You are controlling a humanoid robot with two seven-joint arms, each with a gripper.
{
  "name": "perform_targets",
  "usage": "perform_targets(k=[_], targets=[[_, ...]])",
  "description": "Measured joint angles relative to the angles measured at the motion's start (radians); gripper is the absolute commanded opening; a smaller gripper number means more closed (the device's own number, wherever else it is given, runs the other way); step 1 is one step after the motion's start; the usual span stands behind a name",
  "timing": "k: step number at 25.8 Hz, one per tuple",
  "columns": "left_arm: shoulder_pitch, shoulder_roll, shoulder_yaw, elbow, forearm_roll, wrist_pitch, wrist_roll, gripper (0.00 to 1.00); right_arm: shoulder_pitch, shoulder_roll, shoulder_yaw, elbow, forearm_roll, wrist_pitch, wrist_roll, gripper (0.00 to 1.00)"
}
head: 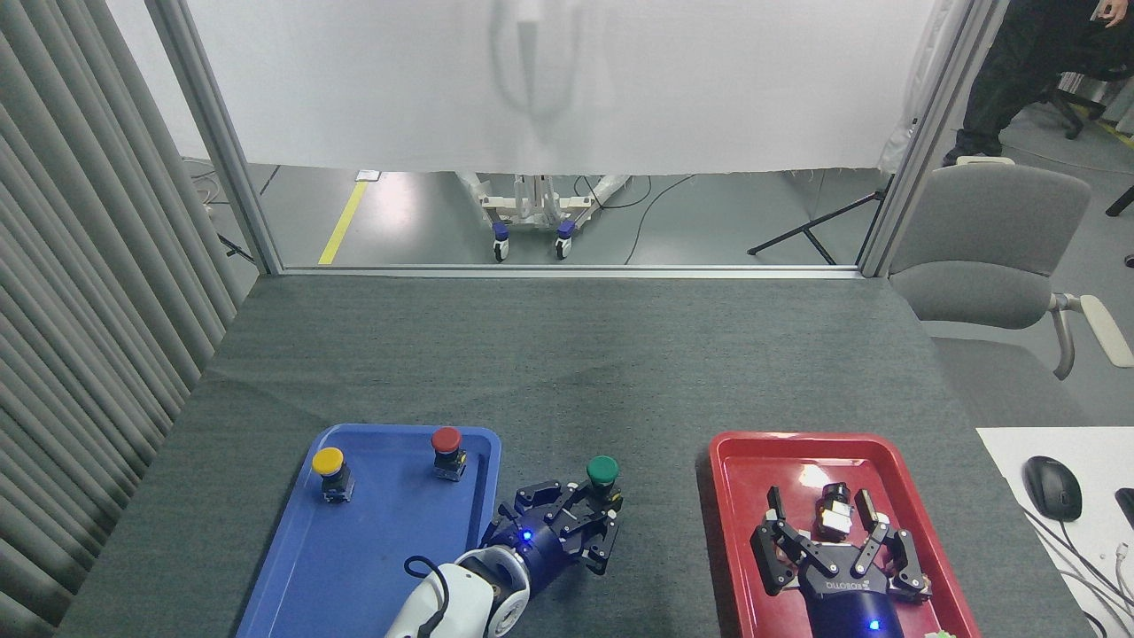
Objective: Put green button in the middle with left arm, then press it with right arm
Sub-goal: 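Carry the green button with the left hand to the table middle and release, then withdraw the left hand back over the blue tray, then move the right hand from the red tray over the green button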
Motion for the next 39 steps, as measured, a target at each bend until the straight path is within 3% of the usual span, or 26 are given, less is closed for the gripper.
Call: perform_targets(k=[3, 6, 10, 14, 20, 24, 27, 30, 31, 33, 35, 38, 39], targets=[[-0.006, -0.007, -0.001, 0.03, 0.0, 0.013, 0.001, 0.02, -0.004, -0.007, -0.001, 0.001, 0.0, -0.036, 0.003, 1.0], [-0.009, -0.009, -0.001, 0.043, 0.0, 0.016, 0.002, 0.19, -0.007, 0.005, -0.001, 0.008, 0.0, -0.052, 0.004, 1.0], [-0.008, -0.008, -0.001, 0.047, 0.001, 0.018, 0.018, 0.51, -0.009, 0.016, 0.007, 0.026, 0.004, -0.017, 0.005, 1.0], [-0.005, -0.008, 0.0, 0.048, 0.007, 0.018, 0.038, 0.97, -0.01, 0.018, 0.031, 0.042, 0.02, 0.028, 0.008, 1.0], [0.003, -0.008, 0.004, 0.035, 0.019, 0.02, 0.042, 0.98, -0.01, 0.03, 0.048, 0.047, 0.058, 0.073, 0.005, 1.0], [0.019, -0.007, 0.005, -0.006, 0.02, 0.02, 0.038, 0.98, -0.01, 0.009, 0.049, 0.06, 0.066, 0.076, 0.004, 1.0], [0.067, 0.003, 0.011, -0.123, 0.02, 0.031, 0.035, 0.98, -0.01, -0.006, 0.052, 0.075, 0.069, 0.071, 0.004, 1.0], [0.169, 0.07, 0.044, -0.337, 0.02, 0.123, 0.026, 0.98, -0.01, -0.01, 0.067, 0.081, 0.07, 0.071, 0.004, 0.99], [0.215, 0.104, 0.061, -0.427, 0.021, 0.169, 0.02, 0.98, -0.013, -0.01, 0.074, 0.082, 0.071, 0.071, 0.004, 0.95], [0.314, 0.173, 0.109, -0.602, 0.022, 0.268, 0.011, 0.98, -0.026, -0.013, 0.091, 0.083, 0.076, 0.071, 0.004, 0.76], [0.4, 0.225, 0.178, -0.733, 0.023, 0.352, 0.006, 0.98, -0.038, -0.015, 0.109, 0.084, 0.09, 0.071, 0.004, 0.39], [0.485, 0.257, 0.298, -0.828, 0.026, 0.426, 0.002, 0.98, -0.052, -0.015, 0.14, 0.095, 0.118, 0.057, -0.001, 0.07], [0.5, 0.259, 0.327, -0.841, 0.027, 0.436, 0.002, 0.98, -0.059, -0.015, 0.151, 0.101, 0.124, 0.05, 0.008, 0.01]])
